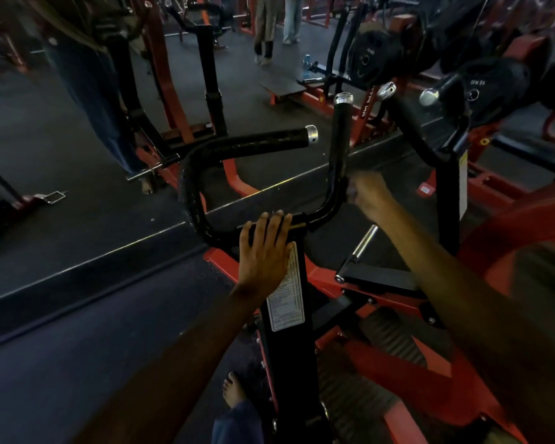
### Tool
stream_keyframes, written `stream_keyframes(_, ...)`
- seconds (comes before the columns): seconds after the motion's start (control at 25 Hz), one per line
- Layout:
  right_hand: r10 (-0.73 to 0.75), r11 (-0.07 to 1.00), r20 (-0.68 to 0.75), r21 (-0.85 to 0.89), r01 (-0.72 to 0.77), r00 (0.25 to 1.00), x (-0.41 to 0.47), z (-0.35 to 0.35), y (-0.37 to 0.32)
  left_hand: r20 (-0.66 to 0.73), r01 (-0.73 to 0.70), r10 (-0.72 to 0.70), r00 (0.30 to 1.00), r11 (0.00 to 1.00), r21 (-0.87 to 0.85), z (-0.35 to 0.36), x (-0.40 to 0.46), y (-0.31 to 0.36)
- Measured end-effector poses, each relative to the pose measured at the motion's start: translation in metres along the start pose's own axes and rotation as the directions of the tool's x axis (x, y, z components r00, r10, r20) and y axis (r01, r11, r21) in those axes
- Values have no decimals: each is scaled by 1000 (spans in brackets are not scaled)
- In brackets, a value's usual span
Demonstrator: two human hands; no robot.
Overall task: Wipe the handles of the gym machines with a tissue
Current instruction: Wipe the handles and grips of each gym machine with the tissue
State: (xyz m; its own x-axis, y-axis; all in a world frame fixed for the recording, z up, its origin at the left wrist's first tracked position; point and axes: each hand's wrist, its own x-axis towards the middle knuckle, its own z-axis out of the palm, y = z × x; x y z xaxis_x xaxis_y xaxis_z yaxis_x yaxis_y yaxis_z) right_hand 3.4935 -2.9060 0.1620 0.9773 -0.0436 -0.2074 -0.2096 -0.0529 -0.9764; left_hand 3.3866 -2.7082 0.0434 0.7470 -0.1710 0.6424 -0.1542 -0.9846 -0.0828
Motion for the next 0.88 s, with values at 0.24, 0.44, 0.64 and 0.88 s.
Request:
stream_keyframes(0.24, -655, 503, 140, -653, 567, 742, 1, 1, 10, 17, 1, -1, 1000, 1000, 12, -1, -6, -1)
stream_keyframes(0.44, -528, -353, 786, -546, 760, 320, -12, -32, 64, 11, 8, -8, 1000, 1000, -2, 0, -3, 1)
stream_keyframes(0.64, -589, -304, 672, -699, 647, 450, 22, -30, -7, 11, 2, -2, 1000, 1000, 13, -1, -1, 2)
stream_keyframes(0.88, -361, -533, 883, -459, 710, 300, -6, -35, 39, 10, -4, 4, 1000, 1000, 6, 2, -4, 1)
